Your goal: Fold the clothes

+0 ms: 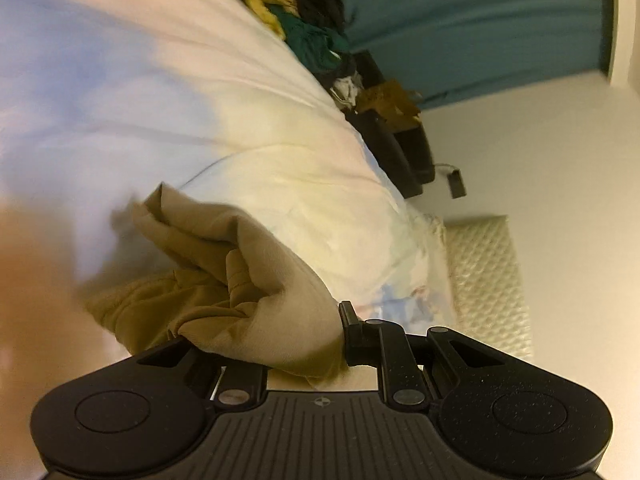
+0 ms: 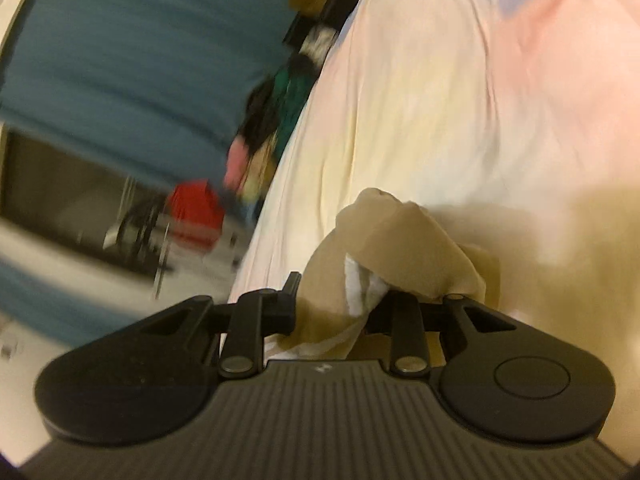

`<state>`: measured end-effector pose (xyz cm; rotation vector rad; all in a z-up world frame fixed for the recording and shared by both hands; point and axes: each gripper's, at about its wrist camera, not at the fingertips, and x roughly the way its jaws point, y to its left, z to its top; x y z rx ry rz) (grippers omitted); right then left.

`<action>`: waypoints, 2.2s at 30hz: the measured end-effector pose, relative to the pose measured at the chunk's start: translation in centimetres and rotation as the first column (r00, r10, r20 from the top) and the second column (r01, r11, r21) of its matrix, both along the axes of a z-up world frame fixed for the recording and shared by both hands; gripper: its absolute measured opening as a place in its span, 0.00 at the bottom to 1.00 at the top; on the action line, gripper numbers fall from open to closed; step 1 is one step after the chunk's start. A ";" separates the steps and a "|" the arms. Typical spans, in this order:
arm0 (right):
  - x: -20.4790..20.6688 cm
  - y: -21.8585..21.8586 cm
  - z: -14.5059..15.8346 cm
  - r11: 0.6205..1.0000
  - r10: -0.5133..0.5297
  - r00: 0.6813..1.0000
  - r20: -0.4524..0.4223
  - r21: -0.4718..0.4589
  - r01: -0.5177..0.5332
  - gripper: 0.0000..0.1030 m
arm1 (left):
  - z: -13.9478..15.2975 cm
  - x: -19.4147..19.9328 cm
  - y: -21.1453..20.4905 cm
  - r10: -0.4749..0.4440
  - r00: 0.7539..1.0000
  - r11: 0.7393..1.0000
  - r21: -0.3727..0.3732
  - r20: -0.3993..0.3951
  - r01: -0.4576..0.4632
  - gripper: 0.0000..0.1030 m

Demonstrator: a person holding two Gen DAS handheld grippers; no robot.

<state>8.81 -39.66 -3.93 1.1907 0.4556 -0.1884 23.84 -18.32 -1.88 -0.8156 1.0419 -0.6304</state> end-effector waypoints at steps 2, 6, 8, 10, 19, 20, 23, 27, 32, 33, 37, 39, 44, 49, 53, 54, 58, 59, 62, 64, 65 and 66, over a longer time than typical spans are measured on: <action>3.7 -2.3 0.9 0.998 -0.049 0.999 0.017 -0.033 0.049 0.30 | 0.6 3.8 -3.4 -0.011 0.999 1.000 0.000 0.033 0.011 0.18; 9.3 -5.7 2.1 0.985 -0.120 0.991 0.063 -0.121 0.126 0.30 | 1.2 10.2 -9.5 -0.029 0.991 0.999 0.021 0.127 0.027 0.19; 11.0 -6.6 1.6 0.974 -0.141 0.986 0.089 -0.169 0.154 0.29 | 1.0 11.9 -11.7 -0.034 0.985 0.999 0.035 0.169 0.028 0.20; 12.0 -7.0 0.3 0.961 -0.139 0.987 0.082 -0.231 0.154 0.29 | -0.3 13.3 -13.0 -0.048 0.978 0.997 0.067 0.202 0.035 0.22; 8.4 -6.1 -10.0 0.972 -0.108 0.987 -0.115 -0.222 0.080 0.30 | -10.3 9.1 -13.4 -0.243 0.917 0.949 0.272 0.316 0.158 0.22; 7.9 -5.7 -10.7 0.972 -0.103 0.988 -0.116 -0.223 0.075 0.30 | -11.1 8.4 -13.3 -0.259 0.906 0.942 0.294 0.334 0.161 0.23; 6.5 -4.7 -12.1 0.971 -0.087 0.990 -0.111 -0.233 0.060 0.31 | -13.1 6.6 -12.9 -0.287 0.885 0.926 0.342 0.367 0.159 0.27; 5.9 -4.5 -10.9 0.962 -0.064 0.987 -0.148 -0.272 0.022 0.36 | -12.7 5.3 -13.1 -0.310 0.866 0.903 0.407 0.392 0.138 0.47; 4.3 -4.5 -7.0 0.954 -0.077 0.970 -0.229 -0.299 0.005 0.51 | -8.9 3.1 -13.1 -0.359 0.842 0.862 0.489 0.403 0.133 0.82; 3.9 -4.4 -6.0 0.950 -0.074 0.972 -0.221 -0.312 0.002 0.74 | -7.9 2.3 -12.6 -0.374 0.834 0.854 0.501 0.406 0.139 0.86; 0.3 -2.5 0.1 0.895 -0.069 0.991 -0.112 -0.445 0.012 1.00 | -3.9 -1.4 -10.8 -0.371 0.793 0.842 0.536 0.483 0.068 0.99; -1.7 -1.3 2.6 0.865 -0.055 0.996 -0.064 -0.502 0.016 1.00 | -1.8 -3.6 -9.5 -0.356 0.770 0.846 0.532 0.530 0.025 1.00; -5.5 1.2 7.3 0.804 -0.001 1.000 -0.012 -0.595 -0.007 1.00 | 3.9 -8.7 -6.7 -0.312 0.726 0.867 0.496 0.613 -0.047 1.00; -9.5 3.9 10.4 0.741 0.045 0.999 0.026 -0.671 -0.016 1.00 | 8.8 -14.4 -4.1 -0.272 0.682 0.888 0.450 0.678 -0.093 1.00; -12.7 6.2 12.1 0.679 0.067 0.996 0.054 -0.734 -0.006 1.00 | 11.8 -19.0 -2.5 -0.267 0.634 0.893 0.433 0.726 -0.120 1.00; -13.4 6.8 12.4 0.659 0.069 0.996 0.057 -0.752 -0.002 1.00 | 12.3 -19.9 -2.3 -0.268 0.625 0.893 0.432 0.733 -0.123 1.00; -15.8 8.7 12.7 0.614 0.077 0.994 0.077 -0.789 0.014 1.00 | 13.7 -23.4 -1.5 -0.269 0.604 0.897 0.424 0.750 -0.127 1.00; -16.3 9.0 12.6 0.611 0.078 0.994 0.081 -0.791 0.016 1.00 | 13.7 -24.1 -1.3 -0.267 0.601 0.896 0.423 0.753 -0.132 1.00; -17.7 10.1 11.9 0.591 0.080 0.993 0.084 -0.806 0.021 1.00 | 13.3 -26.0 -0.6 -0.254 0.588 0.894 0.418 0.767 -0.158 1.00; -18.5 11.0 11.0 0.562 0.075 0.995 0.073 -0.827 0.018 1.00 | 12.6 -27.0 0.0 -0.247 0.576 0.895 0.411 0.779 -0.172 1.00; -18.6 11.3 10.5 0.551 0.076 0.994 0.073 -0.835 0.019 1.00 | 12.1 -27.3 0.1 -0.247 0.573 0.894 0.412 0.782 -0.177 1.00; -18.8 11.6 10.0 0.539 0.078 0.994 0.073 -0.842 0.020 1.00 | 11.6 -27.6 0.2 -0.247 0.571 0.890 0.417 0.783 -0.185 1.00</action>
